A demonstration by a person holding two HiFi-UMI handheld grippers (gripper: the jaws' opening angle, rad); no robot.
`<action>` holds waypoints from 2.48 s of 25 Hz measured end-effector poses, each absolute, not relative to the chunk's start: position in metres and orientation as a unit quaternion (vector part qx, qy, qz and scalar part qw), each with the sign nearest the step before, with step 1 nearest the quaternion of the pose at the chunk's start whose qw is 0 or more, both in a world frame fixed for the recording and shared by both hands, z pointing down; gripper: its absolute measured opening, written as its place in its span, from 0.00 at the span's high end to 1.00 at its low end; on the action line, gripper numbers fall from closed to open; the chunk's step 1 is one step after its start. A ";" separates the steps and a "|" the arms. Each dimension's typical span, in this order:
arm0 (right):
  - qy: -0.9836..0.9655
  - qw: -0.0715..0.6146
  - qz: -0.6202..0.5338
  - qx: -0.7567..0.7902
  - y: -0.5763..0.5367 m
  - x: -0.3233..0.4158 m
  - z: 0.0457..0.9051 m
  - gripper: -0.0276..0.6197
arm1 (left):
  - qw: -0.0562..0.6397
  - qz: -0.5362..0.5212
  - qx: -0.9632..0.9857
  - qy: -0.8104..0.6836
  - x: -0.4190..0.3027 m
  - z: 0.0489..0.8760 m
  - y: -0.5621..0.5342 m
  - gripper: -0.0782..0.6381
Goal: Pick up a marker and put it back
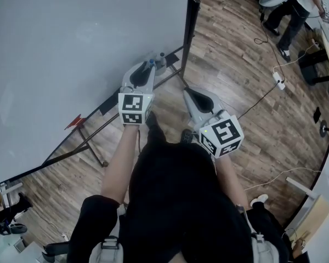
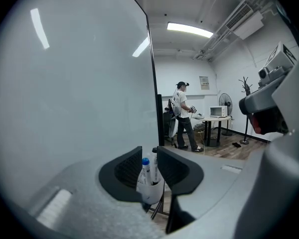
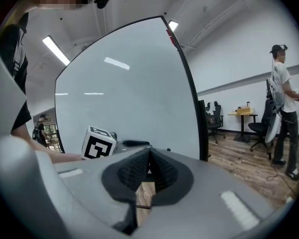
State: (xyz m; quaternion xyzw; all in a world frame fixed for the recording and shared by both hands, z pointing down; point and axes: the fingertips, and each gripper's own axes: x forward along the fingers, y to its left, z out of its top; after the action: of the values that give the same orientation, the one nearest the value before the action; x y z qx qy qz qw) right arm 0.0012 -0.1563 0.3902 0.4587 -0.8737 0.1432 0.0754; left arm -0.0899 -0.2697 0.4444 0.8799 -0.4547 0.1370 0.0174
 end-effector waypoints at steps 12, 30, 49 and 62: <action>-0.891 0.087 0.157 0.416 -0.088 0.015 0.405 0.96 | 0.047 0.128 0.862 -0.488 -0.084 0.449 -0.183 0.76; -0.876 0.075 0.156 0.450 -0.037 -0.032 0.398 0.96 | 0.044 0.103 0.896 -0.429 -0.109 0.425 -0.096 0.82; -0.814 0.040 0.133 0.564 0.091 -0.085 0.386 0.96 | 0.083 0.060 0.935 -0.340 -0.177 0.422 0.028 0.87; -0.815 0.055 0.097 0.569 0.094 -0.116 0.386 0.96 | 0.079 0.048 0.938 -0.335 -0.217 0.410 0.044 0.87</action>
State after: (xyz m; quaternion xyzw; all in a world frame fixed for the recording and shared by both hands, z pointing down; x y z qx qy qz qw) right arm -0.1157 0.0943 0.3862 0.5691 -0.8147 0.0973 0.0545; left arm -0.2167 0.0440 0.4102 0.9378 -0.3347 0.0481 0.0791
